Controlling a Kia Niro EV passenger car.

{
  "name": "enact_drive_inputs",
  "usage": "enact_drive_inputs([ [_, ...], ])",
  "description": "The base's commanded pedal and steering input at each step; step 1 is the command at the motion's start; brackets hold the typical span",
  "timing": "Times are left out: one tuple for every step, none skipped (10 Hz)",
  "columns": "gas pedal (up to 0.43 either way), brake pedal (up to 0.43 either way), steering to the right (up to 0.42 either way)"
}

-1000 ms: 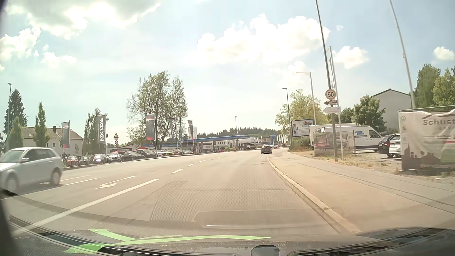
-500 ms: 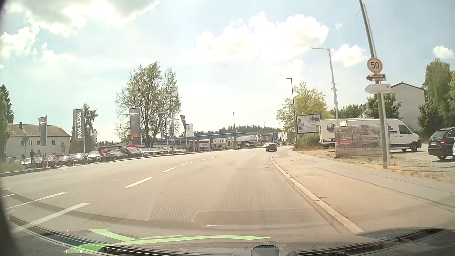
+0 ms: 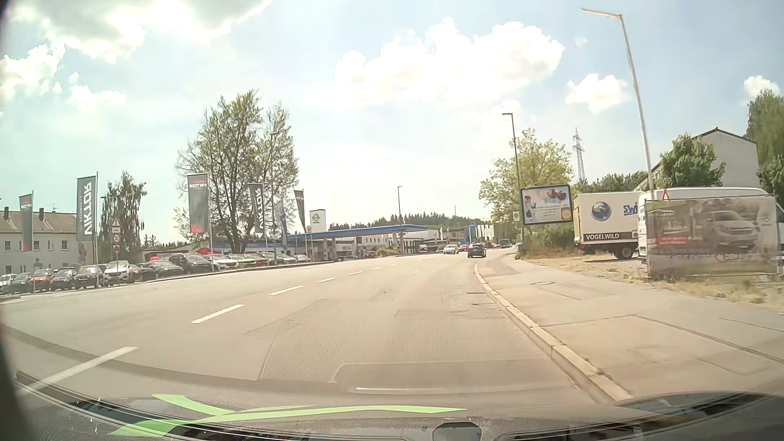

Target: Follow the waypoints while adhering to traffic rules and regulations

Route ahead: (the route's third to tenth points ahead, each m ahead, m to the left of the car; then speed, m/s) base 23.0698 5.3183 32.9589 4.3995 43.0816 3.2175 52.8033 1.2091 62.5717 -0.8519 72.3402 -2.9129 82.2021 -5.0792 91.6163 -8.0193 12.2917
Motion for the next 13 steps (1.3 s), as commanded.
enact_drive_inputs([
  [0.169, 0.000, 0.004],
  [0.169, 0.000, 0.005],
  [0.169, 0.000, 0.007],
  [0.169, 0.000, 0.008],
  [0.169, 0.000, 0.011],
  [0.169, 0.000, 0.013],
  [0.169, 0.000, 0.014],
  [0.169, 0.000, 0.014],
  [0.169, 0.000, 0.014],
  [0.169, 0.000, 0.013],
  [0.157, 0.000, 0.012],
  [0.157, 0.000, 0.013],
  [0.157, 0.000, 0.015],
])
